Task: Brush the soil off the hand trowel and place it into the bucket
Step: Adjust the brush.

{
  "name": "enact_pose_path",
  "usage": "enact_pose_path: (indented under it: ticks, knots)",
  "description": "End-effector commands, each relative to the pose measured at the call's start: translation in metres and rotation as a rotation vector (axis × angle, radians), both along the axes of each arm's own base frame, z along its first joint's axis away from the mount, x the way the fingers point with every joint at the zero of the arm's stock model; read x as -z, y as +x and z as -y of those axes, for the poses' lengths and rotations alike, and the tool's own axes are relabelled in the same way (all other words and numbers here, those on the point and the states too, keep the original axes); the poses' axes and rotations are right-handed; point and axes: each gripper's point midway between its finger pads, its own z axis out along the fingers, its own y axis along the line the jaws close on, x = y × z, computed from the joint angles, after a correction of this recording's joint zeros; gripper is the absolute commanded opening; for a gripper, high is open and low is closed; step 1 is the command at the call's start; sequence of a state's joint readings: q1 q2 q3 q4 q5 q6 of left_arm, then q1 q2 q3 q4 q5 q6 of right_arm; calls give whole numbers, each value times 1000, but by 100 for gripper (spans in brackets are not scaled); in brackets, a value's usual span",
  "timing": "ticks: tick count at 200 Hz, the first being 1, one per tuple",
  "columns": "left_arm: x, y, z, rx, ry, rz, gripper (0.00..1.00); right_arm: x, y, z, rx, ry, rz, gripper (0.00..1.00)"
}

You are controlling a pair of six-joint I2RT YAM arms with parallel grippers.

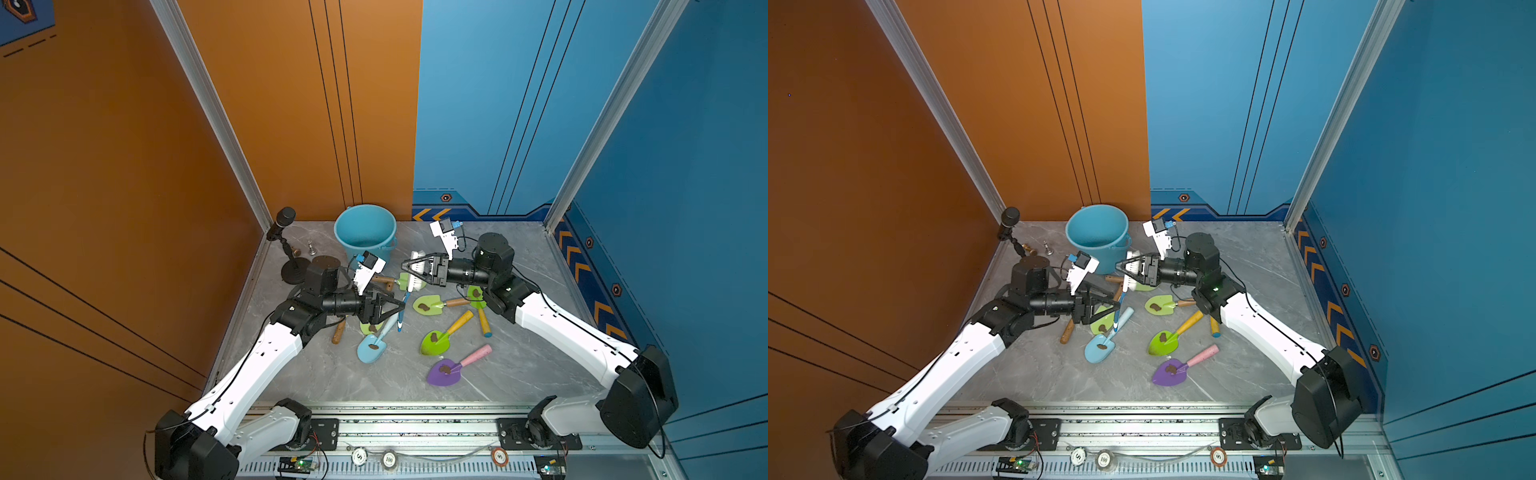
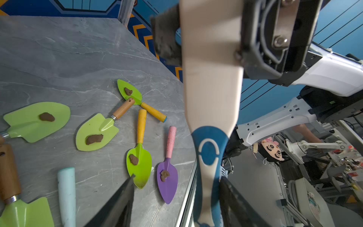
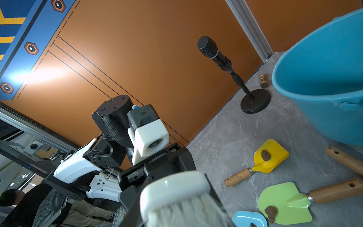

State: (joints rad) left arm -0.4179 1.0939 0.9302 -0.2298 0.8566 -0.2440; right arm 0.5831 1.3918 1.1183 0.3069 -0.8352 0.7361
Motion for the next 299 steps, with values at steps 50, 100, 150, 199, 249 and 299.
enact_pose_path:
  ticks: [50,100,150,199,249,299]
  knots:
    - [6,-19,18,134,-39,-59,53,-32,-1,-12,-69,81,57,16]
    - [2,-23,19,143,-44,-53,27,-33,5,-10,-64,100,55,17]
    - [0,-28,21,153,-48,-46,20,-36,5,-7,-59,112,64,16]
    - [-3,-32,20,156,-53,-35,26,-38,11,2,-27,115,76,16]
    - [-1,-31,21,158,-52,-48,29,-43,8,8,-31,118,85,16]
    - [-1,-29,20,140,-44,-35,0,-27,19,8,22,83,36,33]
